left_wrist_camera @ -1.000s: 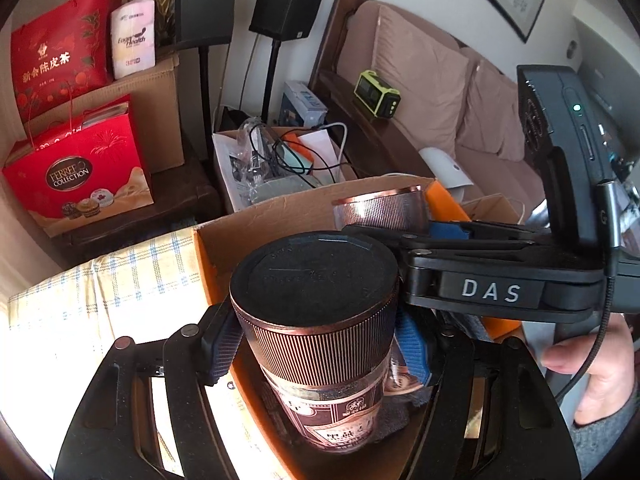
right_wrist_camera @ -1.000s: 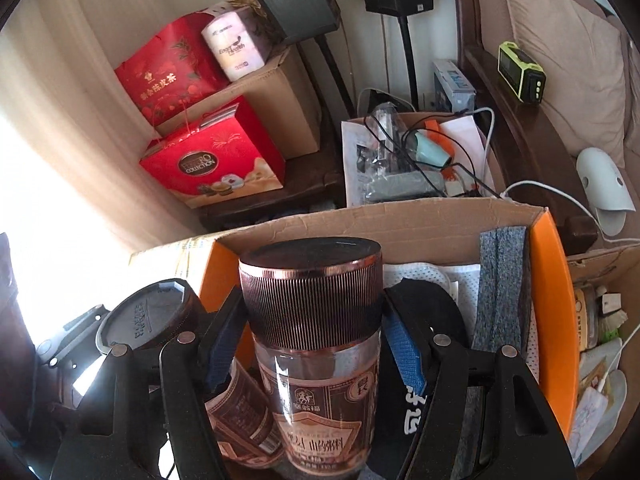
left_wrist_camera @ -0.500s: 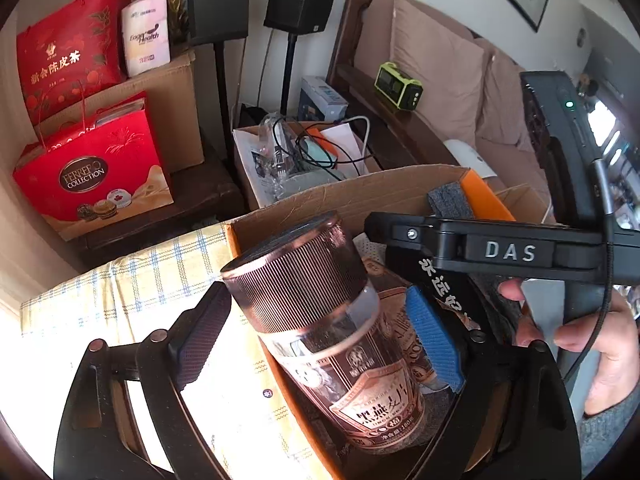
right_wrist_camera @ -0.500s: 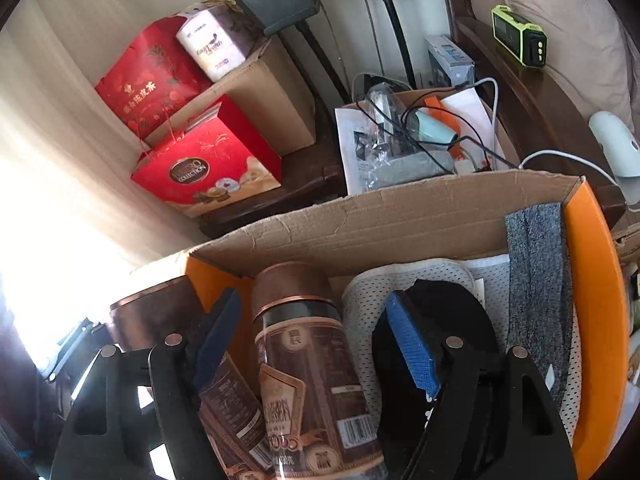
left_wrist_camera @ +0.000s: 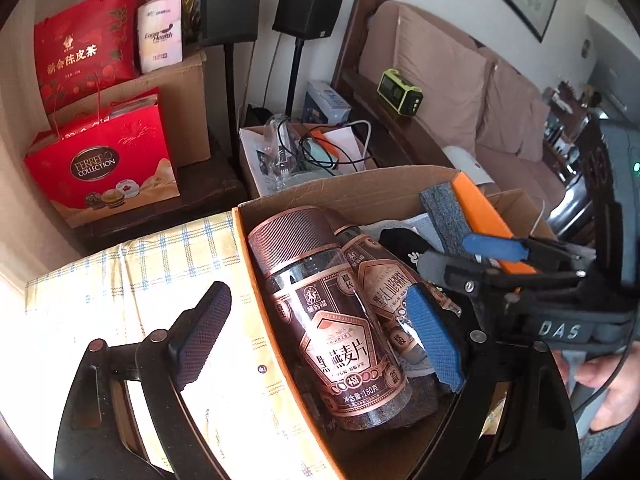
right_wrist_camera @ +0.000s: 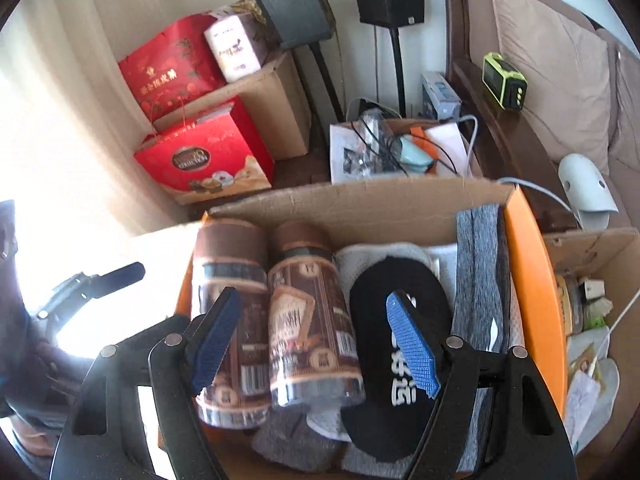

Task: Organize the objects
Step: 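Lower both canisters upright into the box and open both tools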

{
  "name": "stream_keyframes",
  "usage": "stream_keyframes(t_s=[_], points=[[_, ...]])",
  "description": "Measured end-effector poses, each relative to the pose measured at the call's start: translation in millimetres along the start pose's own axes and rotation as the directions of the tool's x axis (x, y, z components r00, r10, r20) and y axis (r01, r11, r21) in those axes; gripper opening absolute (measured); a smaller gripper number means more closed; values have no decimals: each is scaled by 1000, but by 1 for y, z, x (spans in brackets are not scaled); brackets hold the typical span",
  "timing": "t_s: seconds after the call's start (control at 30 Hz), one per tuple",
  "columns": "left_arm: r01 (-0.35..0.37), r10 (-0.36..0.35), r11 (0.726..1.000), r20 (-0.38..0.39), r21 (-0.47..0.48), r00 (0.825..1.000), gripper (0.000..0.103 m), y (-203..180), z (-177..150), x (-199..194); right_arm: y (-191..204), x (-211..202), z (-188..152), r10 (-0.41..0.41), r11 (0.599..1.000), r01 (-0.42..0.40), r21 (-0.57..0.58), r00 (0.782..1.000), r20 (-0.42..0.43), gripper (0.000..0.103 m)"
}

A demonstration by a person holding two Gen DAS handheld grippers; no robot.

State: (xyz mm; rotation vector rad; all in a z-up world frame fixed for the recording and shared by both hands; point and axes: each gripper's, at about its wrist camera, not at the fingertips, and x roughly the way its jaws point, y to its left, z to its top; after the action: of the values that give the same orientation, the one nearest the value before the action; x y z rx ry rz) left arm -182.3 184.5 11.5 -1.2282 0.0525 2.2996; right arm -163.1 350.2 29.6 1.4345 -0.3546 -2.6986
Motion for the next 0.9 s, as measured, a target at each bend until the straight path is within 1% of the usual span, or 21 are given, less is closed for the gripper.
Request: stream_keyframes(t_s=[0.03, 0.07, 0.1, 0.13, 0.17, 0.2, 0.23, 0.27, 0.3, 0.37, 0.4, 0.47, 0.5, 0.6, 0.63, 0.7, 0.73, 0.77, 0.8, 0.87, 0.9], points=[[-10, 10, 1000, 8, -6, 1000, 84, 0, 0, -1, -1, 5, -5, -13, 1000, 13, 4, 1000, -23, 77], [-25, 25, 1000, 12, -5, 1000, 77, 0, 0, -1, -3, 9, -10, -19, 1000, 20, 8, 999, -40, 76], [-39, 39, 999, 11, -1, 999, 65, -1, 0, -1, -5, 13, -15, -19, 1000, 20, 14, 998, -53, 75], [-49, 49, 999, 1, 4, 999, 60, -2, 1, 2, -7, 16, -19, -14, 1000, 15, 21, 998, -64, 75], [-50, 51, 999, -14, 7, 999, 51, -2, 1, 4, -9, 19, -24, -3, 1000, 5, 25, 997, -75, 75], [-48, 49, 999, -26, 6, 998, 45, -2, 1, 7, -12, 22, -28, 9, 1000, -7, 29, 996, -86, 75], [-44, 44, 999, -34, 5, 998, 42, -2, 0, 10, -12, 25, -32, 23, 999, -21, 30, 995, -99, 75], [-38, 38, 999, -39, 5, 999, 35, -3, 0, 13, -13, 27, -35, 39, 999, -36, 28, 993, -108, 67], [-36, 36, 999, -44, 6, 998, 28, -3, -1, 15, -13, 27, -37, 61, 998, -59, 29, 992, -110, 62], [-43, 44, 999, -62, 12, 997, 20, -5, -2, 22, -12, 25, -40, 46, 999, -44, 16, 993, -108, 62], [-49, 50, 999, -72, 15, 996, 19, -5, -3, 26, -11, 24, -42, 40, 999, -38, 18, 993, -113, 62], [-43, 43, 999, -74, 11, 996, 19, -5, -4, 30, -11, 21, -47, 33, 998, -27, 52, 994, -109, 62], [-50, 52, 999, -82, 15, 995, 19, -5, -4, 33, -12, 19, -51, 37, 996, -29, 79, 994, -101, 62], [-68, 73, 997, -136, 40, 988, 19, -8, -9, 48, -24, 15, -59, 88, 975, -72, 212, 994, -67, 62], [-67, 71, 997, -124, 42, 990, 18, -9, -10, 49, -28, 15, -61, 109, 964, -91, 251, 992, -61, 62], [-58, 62, 998, -123, 34, 990, 18, -10, -12, 47, -29, 13, -59, 120, 963, -105, 248, 992, -47, 62], [-38, 40, 999, -115, 20, 993, 20, -9, -12, 43, -28, 11, -57, 113, 968, -100, 229, 993, -43, 62], [-21, 22, 1000, -100, 11, 995, 28, -9, -12, 38, -27, 8, -55, 106, 971, -96, 219, 994, -36, 62], [-11, 11, 1000, -83, 6, 996, 41, -8, -11, 30, -26, 5, -54, 106, 973, -98, 211, 994, -27, 63], [-1, 1, 1000, -41, 0, 999, 54, -7, -9, 14, -23, -4, -51, 105, 978, -102, 181, 994, -7, 63], [-4, 4, 1000, -24, -1, 1000, 57, -6, -8, 7, -21, -9, -49, 92, 982, -92, 163, 996, 5, 63]])
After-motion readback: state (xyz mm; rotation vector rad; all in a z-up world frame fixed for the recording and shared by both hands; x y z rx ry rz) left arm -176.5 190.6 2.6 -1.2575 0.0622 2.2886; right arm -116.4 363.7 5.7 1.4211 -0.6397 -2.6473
